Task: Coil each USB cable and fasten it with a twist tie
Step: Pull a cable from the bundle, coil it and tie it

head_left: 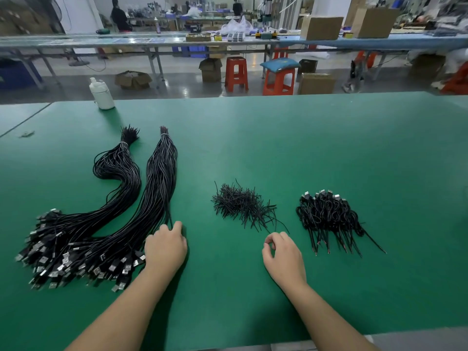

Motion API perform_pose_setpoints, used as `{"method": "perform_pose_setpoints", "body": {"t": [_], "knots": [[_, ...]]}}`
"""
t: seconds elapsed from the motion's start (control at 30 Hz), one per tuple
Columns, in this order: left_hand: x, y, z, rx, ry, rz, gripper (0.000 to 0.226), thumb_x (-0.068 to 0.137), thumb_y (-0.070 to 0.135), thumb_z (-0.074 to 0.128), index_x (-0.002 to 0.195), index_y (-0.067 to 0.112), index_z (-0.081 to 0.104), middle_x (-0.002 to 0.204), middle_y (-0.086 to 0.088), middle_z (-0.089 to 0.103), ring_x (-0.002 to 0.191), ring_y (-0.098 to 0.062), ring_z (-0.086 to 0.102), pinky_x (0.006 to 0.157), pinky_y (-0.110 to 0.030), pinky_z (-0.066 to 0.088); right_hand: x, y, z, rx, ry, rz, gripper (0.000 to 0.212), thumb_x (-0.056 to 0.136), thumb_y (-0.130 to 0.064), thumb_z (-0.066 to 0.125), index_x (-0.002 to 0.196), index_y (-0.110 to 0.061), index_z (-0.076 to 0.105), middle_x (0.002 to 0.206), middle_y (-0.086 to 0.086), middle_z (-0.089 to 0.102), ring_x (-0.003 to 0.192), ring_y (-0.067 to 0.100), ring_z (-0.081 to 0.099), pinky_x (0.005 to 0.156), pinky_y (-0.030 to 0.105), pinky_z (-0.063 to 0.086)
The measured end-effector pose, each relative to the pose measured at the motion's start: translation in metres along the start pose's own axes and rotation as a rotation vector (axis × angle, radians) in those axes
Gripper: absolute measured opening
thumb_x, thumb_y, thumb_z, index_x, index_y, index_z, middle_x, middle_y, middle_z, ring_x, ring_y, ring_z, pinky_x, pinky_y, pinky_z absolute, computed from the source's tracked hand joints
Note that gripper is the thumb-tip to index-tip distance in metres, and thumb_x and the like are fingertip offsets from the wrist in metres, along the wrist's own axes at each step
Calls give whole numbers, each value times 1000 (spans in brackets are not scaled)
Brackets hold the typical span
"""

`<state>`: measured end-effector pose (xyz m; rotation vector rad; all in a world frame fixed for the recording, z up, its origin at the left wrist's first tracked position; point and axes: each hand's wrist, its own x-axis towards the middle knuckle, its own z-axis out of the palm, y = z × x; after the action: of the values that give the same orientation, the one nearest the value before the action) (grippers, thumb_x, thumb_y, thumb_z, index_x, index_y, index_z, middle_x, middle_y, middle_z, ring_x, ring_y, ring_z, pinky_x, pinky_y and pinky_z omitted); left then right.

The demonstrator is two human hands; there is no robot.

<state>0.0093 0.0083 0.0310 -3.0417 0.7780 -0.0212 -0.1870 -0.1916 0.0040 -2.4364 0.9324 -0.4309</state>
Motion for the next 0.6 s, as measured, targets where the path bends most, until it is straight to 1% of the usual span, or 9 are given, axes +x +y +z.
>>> {"method": "perform_pose_setpoints", "body": {"t": [0.1, 0.13, 0.2, 0.27, 0.37, 0.43, 0.47, 0.53, 0.6], "knots": [[9, -9, -14, 88, -125, -6, 34, 97, 23, 37, 130, 25, 40, 72, 4, 55, 56, -17, 52, 48, -26, 31, 1, 2, 1, 20, -7, 2, 7, 96, -30, 52, 95, -27, 58, 87, -17, 48, 84, 1, 50, 74, 22, 43], [11, -11, -17, 137, -152, 14, 41, 97, 22, 35, 138, 26, 36, 72, 5, 55, 55, -16, 50, 47, -25, 31, 1, 3, 1, 22, -8, 3, 6, 95, -31, 52, 94, -28, 58, 86, -17, 48, 84, 1, 50, 74, 22, 42], [9, -14, -24, 245, -209, 52, 55, 97, 22, 35, 150, 27, 25, 78, 7, 58, 57, -14, 50, 47, -25, 31, 1, 4, 2, 25, -5, -1, 6, 95, -32, 52, 93, -30, 57, 85, -17, 48, 83, 0, 50, 72, 21, 40], [7, -17, -29, 325, -258, 72, 67, 93, 19, 37, 156, 27, 14, 83, 7, 61, 59, -14, 51, 47, -26, 32, 1, 4, 3, 24, -3, -6, 5, 95, -32, 53, 92, -30, 57, 84, -17, 48, 82, -1, 50, 72, 21, 40], [4, -21, -32, 371, -306, 111, 81, 87, 9, 41, 157, 25, 5, 80, 6, 56, 60, -15, 50, 46, -26, 32, 1, 5, 3, 18, -3, -15, 4, 95, -32, 53, 91, -31, 56, 83, -17, 47, 81, -1, 49, 71, 21, 40], [0, -22, -34, 365, -304, 138, 81, 85, 4, 42, 156, 24, 8, 79, 6, 53, 62, -16, 50, 46, -27, 32, 1, 6, 3, 20, -1, -19, 4, 94, -31, 54, 91, -31, 56, 83, -17, 47, 81, 0, 49, 71, 21, 40], [-1, -23, -35, 354, -287, 154, 77, 85, 2, 43, 154, 23, 14, 80, 6, 53, 63, -17, 51, 46, -28, 32, 0, 6, 3, 20, 0, -22, 4, 94, -31, 54, 91, -31, 56, 83, -17, 48, 81, 0, 49, 71, 21, 41], [-2, -23, -34, 295, -234, 165, 63, 86, 3, 43, 144, 23, 30, 80, 6, 53, 65, -19, 53, 47, -29, 35, 1, 6, 3, 24, 2, -25, 5, 94, -31, 54, 90, -31, 56, 83, -18, 47, 81, -1, 49, 71, 20, 39], [-2, -20, -32, 133, -214, 133, 43, 91, 9, 42, 133, 21, 43, 84, 4, 59, 67, -19, 57, 52, -29, 42, 1, 6, 4, 24, 2, -26, 5, 94, -32, 54, 90, -32, 56, 83, -18, 47, 81, -2, 49, 70, 19, 38]]}}
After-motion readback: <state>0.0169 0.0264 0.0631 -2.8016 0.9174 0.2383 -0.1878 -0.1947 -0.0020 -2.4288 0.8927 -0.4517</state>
